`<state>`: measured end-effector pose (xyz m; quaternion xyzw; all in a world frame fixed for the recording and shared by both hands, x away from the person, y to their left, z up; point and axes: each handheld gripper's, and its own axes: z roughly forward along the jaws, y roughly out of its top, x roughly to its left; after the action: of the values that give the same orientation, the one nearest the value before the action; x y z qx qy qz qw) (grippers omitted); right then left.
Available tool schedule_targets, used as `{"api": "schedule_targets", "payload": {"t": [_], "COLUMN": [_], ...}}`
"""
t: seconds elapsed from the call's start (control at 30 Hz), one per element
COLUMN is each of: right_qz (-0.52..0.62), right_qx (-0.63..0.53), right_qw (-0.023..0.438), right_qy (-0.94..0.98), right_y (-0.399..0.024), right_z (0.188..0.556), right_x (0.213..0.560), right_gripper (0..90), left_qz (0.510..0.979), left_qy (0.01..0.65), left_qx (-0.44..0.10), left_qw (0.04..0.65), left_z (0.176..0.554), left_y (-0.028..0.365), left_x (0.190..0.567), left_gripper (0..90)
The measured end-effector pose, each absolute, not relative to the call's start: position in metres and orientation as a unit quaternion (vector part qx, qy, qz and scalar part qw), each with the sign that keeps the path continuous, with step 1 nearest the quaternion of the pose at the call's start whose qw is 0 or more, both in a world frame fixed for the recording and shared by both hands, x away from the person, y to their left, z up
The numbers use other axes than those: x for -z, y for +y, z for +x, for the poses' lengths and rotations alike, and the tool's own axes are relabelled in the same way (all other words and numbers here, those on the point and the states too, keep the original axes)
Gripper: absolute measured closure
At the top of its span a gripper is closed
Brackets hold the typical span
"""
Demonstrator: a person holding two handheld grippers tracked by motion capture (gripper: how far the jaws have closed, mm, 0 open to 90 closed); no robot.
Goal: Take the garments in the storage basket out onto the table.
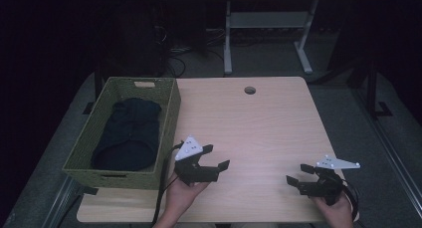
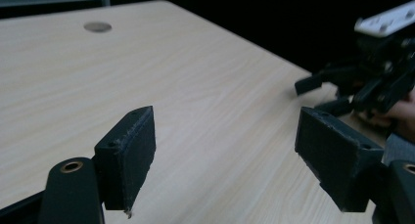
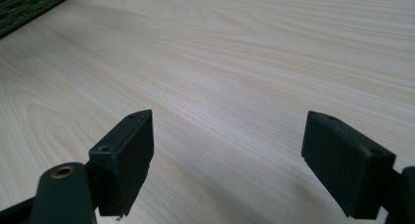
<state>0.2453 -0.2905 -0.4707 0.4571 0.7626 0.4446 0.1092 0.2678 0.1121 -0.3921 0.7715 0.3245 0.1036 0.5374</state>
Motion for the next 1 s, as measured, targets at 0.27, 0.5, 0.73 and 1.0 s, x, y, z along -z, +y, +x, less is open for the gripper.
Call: {"api": "schedule_targets", "payload": {"t": [0.27, 0.5, 0.73, 1.0], "right_qz": [0.448, 0.447, 0.443, 0.44], "right_qx": [-0.44, -0.438, -0.439, -0.44], "right_qw": [0.114, 0.112, 0.114, 0.113], "right_qy": [0.77, 0.772, 0.774, 0.775], "right_y": [-0.283, -0.28, -0.278, -0.276], "right_z": [0.246, 0.243, 0.241, 0.241], "right_x": [0.469, 0.468, 0.466, 0.465], "right_gripper": [18.7, 18.4, 18.1, 18.1], "left_qz": [0.768, 0.773, 0.771, 0.765], "left_qy": [0.335, 0.343, 0.354, 0.372], "left_qx": [-0.114, -0.117, -0.11, -0.107], "left_qw": [0.534, 0.522, 0.518, 0.515], "left_z": [0.275, 0.283, 0.29, 0.299], "left_y": [0.136, 0.154, 0.181, 0.214], "left_x": [0.367, 0.355, 0.339, 0.324], "left_gripper": [22.8, 23.3, 23.3, 23.3]}}
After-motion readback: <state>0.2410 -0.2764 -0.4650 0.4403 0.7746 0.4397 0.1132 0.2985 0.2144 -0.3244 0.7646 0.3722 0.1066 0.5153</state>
